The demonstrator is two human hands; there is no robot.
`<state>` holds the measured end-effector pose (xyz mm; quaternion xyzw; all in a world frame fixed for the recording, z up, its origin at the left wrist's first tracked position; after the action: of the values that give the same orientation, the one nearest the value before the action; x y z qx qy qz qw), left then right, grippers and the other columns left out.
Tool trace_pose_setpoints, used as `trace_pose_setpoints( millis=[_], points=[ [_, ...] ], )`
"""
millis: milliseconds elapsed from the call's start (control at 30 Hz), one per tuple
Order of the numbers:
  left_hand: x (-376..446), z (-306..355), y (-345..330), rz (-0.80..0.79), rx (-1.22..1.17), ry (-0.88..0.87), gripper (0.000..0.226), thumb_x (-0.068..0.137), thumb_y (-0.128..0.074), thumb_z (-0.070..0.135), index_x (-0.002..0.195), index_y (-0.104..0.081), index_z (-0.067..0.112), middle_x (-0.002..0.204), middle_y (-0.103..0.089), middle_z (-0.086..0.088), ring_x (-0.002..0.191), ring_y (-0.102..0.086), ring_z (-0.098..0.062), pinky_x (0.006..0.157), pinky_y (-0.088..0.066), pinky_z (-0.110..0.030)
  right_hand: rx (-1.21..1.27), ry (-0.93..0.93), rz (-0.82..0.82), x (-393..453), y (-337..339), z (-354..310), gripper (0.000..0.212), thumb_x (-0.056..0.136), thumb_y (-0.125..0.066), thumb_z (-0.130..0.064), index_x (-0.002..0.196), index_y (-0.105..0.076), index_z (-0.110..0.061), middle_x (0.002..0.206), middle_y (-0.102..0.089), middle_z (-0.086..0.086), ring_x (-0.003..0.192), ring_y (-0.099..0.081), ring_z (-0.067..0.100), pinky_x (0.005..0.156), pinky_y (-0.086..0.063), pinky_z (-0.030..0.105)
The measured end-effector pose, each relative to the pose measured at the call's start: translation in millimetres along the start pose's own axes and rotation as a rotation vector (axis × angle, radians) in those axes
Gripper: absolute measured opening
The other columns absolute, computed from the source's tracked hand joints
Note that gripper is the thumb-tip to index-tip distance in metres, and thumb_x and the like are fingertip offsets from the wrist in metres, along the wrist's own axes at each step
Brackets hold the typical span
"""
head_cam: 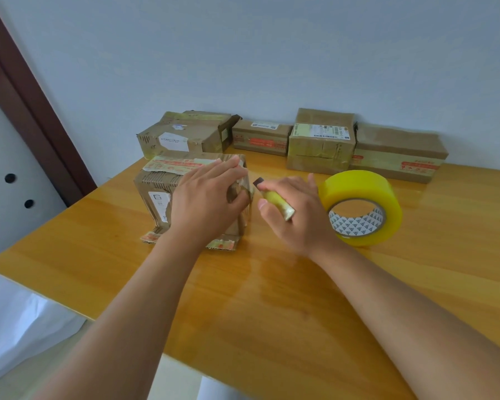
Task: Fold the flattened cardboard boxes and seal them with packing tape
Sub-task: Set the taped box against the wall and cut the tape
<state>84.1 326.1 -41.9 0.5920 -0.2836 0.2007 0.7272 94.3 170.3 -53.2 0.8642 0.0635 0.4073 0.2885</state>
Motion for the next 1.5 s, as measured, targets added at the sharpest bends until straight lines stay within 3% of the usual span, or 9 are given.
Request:
trace_pose_setpoints(
  millis=[400,533,667,767,933,1133,1300,1367,1500],
  points=[
    [1,5,7,-0.033,-0.088,0.060,0.053,0.092,-0.026,0.038,0.124,-0.068,0.032,0.142,-0.056,0.011,0.137,-0.047,-0.014,0.112,-0.033,-0.035,0.156,-0.188,-0.162,13,0,8,0.040,0.078,-0.043,-0.052,0.096,-0.074,-0.036,0.097,-0.063,-0.028,0.117,-0.052,0.005,0.111,-0.021,0.066],
    [1,6,8,-0.044,-0.105,0.075,0.056,0.090,-0.024,0.036,0.124,-0.068,0.032,0.143,-0.054,0.011,0.138,-0.046,-0.015,0.113,-0.032,-0.036,0.100,-0.189,-0.391,5,-13,7,0.028,0.076,-0.044,-0.053,0.076,-0.070,-0.045,0.111,-0.066,-0.011,0.129,-0.038,-0.002,0.115,0.002,0.062],
    [0,5,7,-0.049,-0.108,0.081,0.054,0.091,-0.025,0.035,0.124,-0.068,0.032,0.143,-0.054,0.011,0.138,-0.045,-0.015,0.112,-0.032,-0.035,0.211,-0.216,-0.377,-3,-7,-2,0.030,0.077,-0.047,-0.040,0.085,-0.075,-0.036,0.111,-0.058,-0.016,0.127,-0.034,-0.001,0.116,-0.017,0.049],
    [0,6,7,-0.053,-0.096,0.077,0.055,0.091,-0.024,0.037,0.126,-0.067,0.032,0.143,-0.054,0.012,0.138,-0.045,-0.014,0.112,-0.032,-0.033,0.255,-0.202,-0.326,-6,1,-5,0.022,0.074,-0.049,-0.041,0.088,-0.066,-0.046,0.105,-0.055,-0.024,0.118,-0.044,0.007,0.103,-0.035,0.035],
    [1,6,5,-0.086,-0.087,0.088,0.053,0.093,-0.026,0.036,0.129,-0.064,0.034,0.145,-0.052,0.013,0.139,-0.043,-0.013,0.114,-0.030,-0.034,0.483,-0.263,-0.306,-19,13,-8,0.007,0.080,-0.067,-0.015,0.087,-0.065,-0.012,0.075,-0.068,0.000,0.071,-0.063,0.022,0.063,-0.046,0.029],
    [1,5,5,-0.106,-0.088,0.096,0.057,0.091,-0.022,0.039,0.130,-0.063,0.035,0.147,-0.050,0.014,0.140,-0.041,-0.012,0.116,-0.029,-0.036,0.468,-0.509,-0.624,-57,-15,7,0.018,0.080,-0.081,-0.022,0.096,-0.072,-0.025,0.086,-0.073,-0.004,0.075,-0.061,0.002,0.071,-0.046,0.017],
    [1,6,6,-0.109,-0.089,0.090,0.057,0.091,-0.022,0.040,0.130,-0.063,0.034,0.147,-0.050,0.013,0.140,-0.042,-0.014,0.116,-0.029,-0.036,0.127,-0.288,-0.801,-68,-29,5,0.028,0.080,-0.078,-0.044,0.103,-0.072,-0.030,0.101,-0.060,-0.015,0.096,-0.049,-0.007,0.085,-0.039,0.014],
    [1,6,7,-0.096,-0.091,0.090,0.056,0.091,-0.023,0.040,0.129,-0.064,0.033,0.146,-0.051,0.012,0.140,-0.043,-0.015,0.116,-0.029,-0.036,0.007,-0.177,-0.737,-64,-24,2,0.031,0.082,-0.072,-0.053,0.099,-0.072,-0.027,0.101,-0.056,-0.011,0.104,-0.042,0.002,0.090,-0.037,0.022],
    [1,7,7,-0.073,-0.090,0.085,0.056,0.091,-0.024,0.040,0.127,-0.066,0.032,0.144,-0.054,0.011,0.137,-0.046,-0.016,0.114,-0.031,-0.036,-0.366,0.251,-0.067,-41,10,-19,0.024,0.086,-0.064,-0.035,0.086,-0.070,-0.011,0.093,-0.059,0.002,0.097,-0.049,0.024,0.082,-0.043,0.032]
  ],
)
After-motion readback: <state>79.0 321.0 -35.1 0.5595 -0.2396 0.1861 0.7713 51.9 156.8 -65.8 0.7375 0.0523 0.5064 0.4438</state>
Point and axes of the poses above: each hand's wrist, its own x-axis towards the middle knuckle, its own y-axis out of the back of the hand, z = x × y, the point moved 7 cm from there along x, towards the middle knuckle
